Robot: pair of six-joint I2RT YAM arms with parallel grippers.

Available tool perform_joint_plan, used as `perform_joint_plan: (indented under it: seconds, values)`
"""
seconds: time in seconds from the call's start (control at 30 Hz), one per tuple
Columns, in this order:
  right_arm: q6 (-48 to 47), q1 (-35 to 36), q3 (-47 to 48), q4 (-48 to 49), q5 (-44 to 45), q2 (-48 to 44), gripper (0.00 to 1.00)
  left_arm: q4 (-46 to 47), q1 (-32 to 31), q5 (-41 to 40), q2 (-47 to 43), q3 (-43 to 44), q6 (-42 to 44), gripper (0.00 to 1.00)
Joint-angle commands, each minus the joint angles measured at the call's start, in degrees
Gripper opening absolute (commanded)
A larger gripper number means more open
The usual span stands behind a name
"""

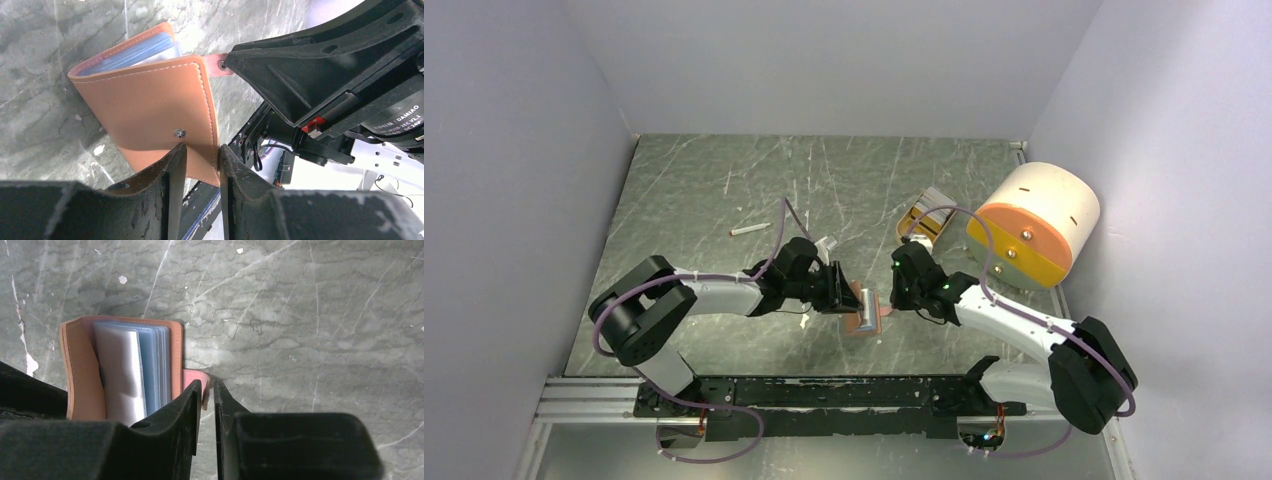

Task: Put the credit cards into the card holder
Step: Close the card holder at the center of the board.

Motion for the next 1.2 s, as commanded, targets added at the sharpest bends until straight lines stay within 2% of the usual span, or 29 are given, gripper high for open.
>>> perform_joint_plan:
  seconds: [0.0,0.07,0.27,0.6,0.73,0.83,0.97,1.17]
  values:
    - [-0.91,-0.52,-1.01,1.57,-1.48,0.82,0.18,0.20,-0.34,0.32,0.59,0.96,1.53,0.35]
    - [-0.70,-0.53,-1.26,1.66,-1.91,0.43,0.18,-1.03,-0.29,-0.61,-0.19,1.20,2.15,0.38]
    - [-0.24,-0.60,-1.55,1.19,-1.72,-0.80,0.29,-5.89,-0.20,-1.76,-0.47,4.84,4.38,0.41]
    - [-0.21,-0.96,-2.08,0.71,-1.66,-3.60,0.30,-9.06,0.05,-2.12,-0.75,7.72,6.55,0.44]
    - [-0.35,-1.13,-1.78,0.05,-1.37,-5.15,0.31,-10.43,0.55,-3.76,-1.38,7.56,7.01,0.40]
    - [-0.41,-1.14,-1.20,-0.52,-1.70,-5.90,0.31,-13.04,1.46,-5.84,-1.68,7.68,7.12,0.33]
    - [-0.60,-1.14,0.01,-1.40,-2.78,-7.15,0.31,-15.03,2.08,-8.30,-2.34,7.98,8.03,0.27]
    - [0.12,-1.14,0.25,1.92,-9.91,-10.09,0.29,-16.11,2.35,-8.00,0.79,10.42,9.92,0.24]
